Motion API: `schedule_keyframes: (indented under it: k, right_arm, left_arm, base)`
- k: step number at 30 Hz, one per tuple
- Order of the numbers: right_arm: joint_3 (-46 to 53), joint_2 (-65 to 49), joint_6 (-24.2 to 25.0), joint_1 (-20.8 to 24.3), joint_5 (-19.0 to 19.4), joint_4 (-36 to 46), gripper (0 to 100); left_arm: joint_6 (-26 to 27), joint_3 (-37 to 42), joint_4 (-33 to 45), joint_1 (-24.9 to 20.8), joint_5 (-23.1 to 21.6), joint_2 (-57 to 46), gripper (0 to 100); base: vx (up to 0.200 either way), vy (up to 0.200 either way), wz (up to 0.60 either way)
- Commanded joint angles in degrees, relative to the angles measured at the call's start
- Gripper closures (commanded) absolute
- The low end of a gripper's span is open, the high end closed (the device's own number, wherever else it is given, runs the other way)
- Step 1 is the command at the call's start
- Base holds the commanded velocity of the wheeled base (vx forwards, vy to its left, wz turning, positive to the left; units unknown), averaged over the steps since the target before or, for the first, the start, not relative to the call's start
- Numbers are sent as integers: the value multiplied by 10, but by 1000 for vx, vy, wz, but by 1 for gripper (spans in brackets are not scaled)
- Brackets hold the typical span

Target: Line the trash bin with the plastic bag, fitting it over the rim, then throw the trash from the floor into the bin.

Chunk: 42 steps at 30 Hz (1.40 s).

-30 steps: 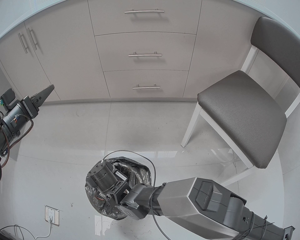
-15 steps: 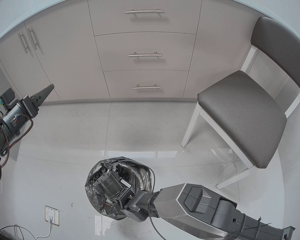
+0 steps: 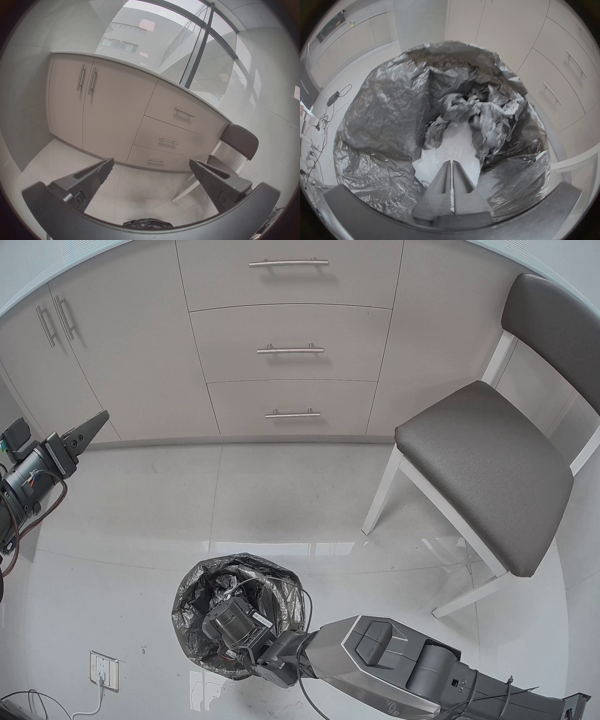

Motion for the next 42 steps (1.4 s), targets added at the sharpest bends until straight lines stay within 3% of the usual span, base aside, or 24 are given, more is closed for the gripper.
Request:
schedule_keyframes:
  k: [1,18,35,42]
  right_arm:
    - [0,13,0,-2,0,0,100]
    - [0,19,0,-6,7,0,100]
    - [0,-25,-16,45,8,-26,100]
    - [0,-3,-37,44,28,-33,100]
  left_arm:
    - [0,0,0,0,0,2,0]
    - [0,0,0,-7,1,-2,0]
    - [0,4,-15,-7,0,-6,0]
    - [1,4,-15,-7,1,-6,0]
  base:
    - [0,0,0]
    - [0,0,0]
    - [0,0,0]
    - [0,0,0]
